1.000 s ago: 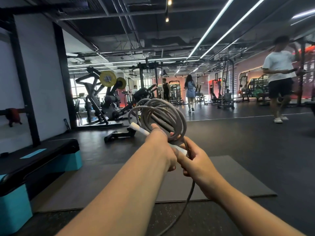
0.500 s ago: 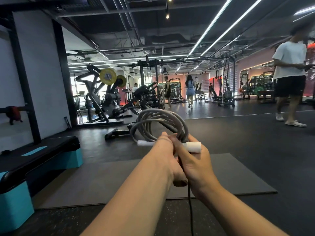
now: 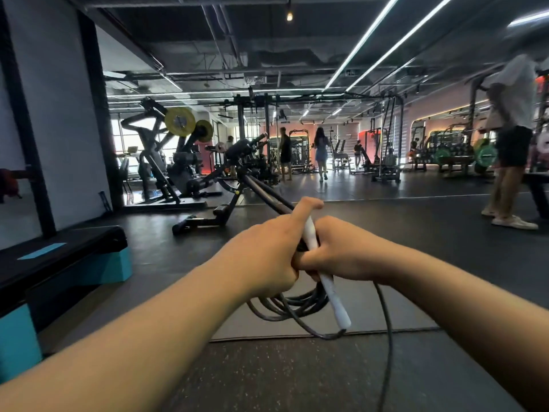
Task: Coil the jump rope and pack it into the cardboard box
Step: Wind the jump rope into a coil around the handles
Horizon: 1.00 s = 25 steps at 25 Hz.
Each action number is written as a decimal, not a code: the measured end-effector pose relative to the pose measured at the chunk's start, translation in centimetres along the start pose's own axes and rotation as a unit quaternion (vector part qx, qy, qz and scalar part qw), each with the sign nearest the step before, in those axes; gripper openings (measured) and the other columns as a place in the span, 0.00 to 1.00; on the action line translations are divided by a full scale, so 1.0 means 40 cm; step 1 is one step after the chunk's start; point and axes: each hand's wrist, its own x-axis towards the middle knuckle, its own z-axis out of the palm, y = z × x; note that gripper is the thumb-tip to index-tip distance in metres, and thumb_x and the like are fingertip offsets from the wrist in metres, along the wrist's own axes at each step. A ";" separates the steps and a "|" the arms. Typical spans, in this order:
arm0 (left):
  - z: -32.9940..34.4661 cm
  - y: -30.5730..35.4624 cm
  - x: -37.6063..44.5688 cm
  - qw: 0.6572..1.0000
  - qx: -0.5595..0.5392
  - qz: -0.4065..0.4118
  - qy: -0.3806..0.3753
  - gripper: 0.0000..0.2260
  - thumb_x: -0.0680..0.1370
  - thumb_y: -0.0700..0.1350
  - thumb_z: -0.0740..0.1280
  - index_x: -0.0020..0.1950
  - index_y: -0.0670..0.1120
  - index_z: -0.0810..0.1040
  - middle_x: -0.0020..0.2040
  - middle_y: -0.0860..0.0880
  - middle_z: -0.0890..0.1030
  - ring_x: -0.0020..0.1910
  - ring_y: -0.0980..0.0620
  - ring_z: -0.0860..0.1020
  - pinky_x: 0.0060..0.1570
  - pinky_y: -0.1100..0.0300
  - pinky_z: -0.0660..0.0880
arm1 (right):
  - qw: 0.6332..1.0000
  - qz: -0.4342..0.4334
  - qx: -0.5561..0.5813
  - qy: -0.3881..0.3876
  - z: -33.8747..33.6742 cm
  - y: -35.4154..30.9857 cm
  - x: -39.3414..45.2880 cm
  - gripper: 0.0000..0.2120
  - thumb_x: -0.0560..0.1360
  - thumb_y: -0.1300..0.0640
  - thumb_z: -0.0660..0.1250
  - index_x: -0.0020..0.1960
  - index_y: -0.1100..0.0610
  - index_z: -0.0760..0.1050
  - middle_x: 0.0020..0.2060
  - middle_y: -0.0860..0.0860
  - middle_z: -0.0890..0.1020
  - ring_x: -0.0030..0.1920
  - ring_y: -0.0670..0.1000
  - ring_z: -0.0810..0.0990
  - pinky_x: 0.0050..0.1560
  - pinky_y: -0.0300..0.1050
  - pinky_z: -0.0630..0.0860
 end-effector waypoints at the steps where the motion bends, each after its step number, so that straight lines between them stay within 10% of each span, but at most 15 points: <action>1: 0.001 -0.002 0.010 1.000 -0.026 0.005 -0.009 0.39 0.73 0.42 0.70 0.75 0.61 0.51 0.46 0.57 0.78 0.44 0.48 0.80 0.43 0.52 0.78 | 1.000 0.009 -0.012 -0.008 -0.011 -0.005 -0.002 0.12 0.73 0.60 0.70 0.31 0.57 0.76 0.24 0.47 0.78 0.25 0.44 0.73 0.29 0.37 0.69; 6: -0.011 0.004 0.023 1.000 -0.006 0.024 0.005 0.21 0.77 0.46 0.69 0.62 0.55 0.60 0.49 0.51 0.81 0.44 0.45 0.80 0.44 0.44 0.79 | 0.996 0.040 -0.045 -0.067 -0.066 -0.002 -0.016 0.10 0.76 0.55 0.68 0.41 0.61 0.82 0.31 0.50 0.84 0.31 0.45 0.75 0.32 0.43 0.69; 15: -0.032 0.034 0.024 0.999 -0.006 -0.038 0.012 0.19 0.78 0.43 0.68 0.60 0.51 0.60 0.51 0.48 0.77 0.49 0.42 0.79 0.47 0.44 0.78 | 0.987 0.077 0.069 -0.124 -0.097 0.029 -0.068 0.06 0.80 0.55 0.67 0.49 0.57 0.74 0.43 0.54 0.89 0.26 0.46 0.66 0.25 0.41 0.60; 20: -0.018 0.098 0.035 0.929 0.363 0.007 0.076 0.30 0.77 0.50 0.67 0.76 0.47 0.58 0.77 0.41 0.60 0.77 0.37 0.57 0.71 0.41 0.59 | 0.990 -0.051 -0.127 -0.031 -0.077 0.008 -0.040 0.06 0.75 0.56 0.69 0.45 0.59 0.78 0.38 0.57 0.86 0.34 0.55 0.79 0.37 0.55 0.77; 22: -0.043 0.087 0.045 0.958 0.282 0.023 0.039 0.19 0.78 0.50 0.66 0.68 0.50 0.68 0.64 0.46 0.77 0.65 0.44 0.73 0.55 0.52 0.67 | 0.991 -0.050 -0.122 -0.038 -0.092 0.005 -0.042 0.04 0.75 0.54 0.70 0.44 0.55 0.79 0.35 0.50 0.86 0.33 0.47 0.81 0.36 0.44 0.77; 25: -0.055 0.055 0.048 0.972 0.233 0.023 -0.029 0.09 0.78 0.50 0.65 0.57 0.53 0.73 0.42 0.52 0.74 0.44 0.47 0.75 0.38 0.56 0.63 | 0.992 -0.010 -0.098 -0.084 -0.105 0.011 -0.056 0.15 0.75 0.40 0.70 0.46 0.52 0.83 0.35 0.46 0.86 0.32 0.46 0.79 0.37 0.45 0.74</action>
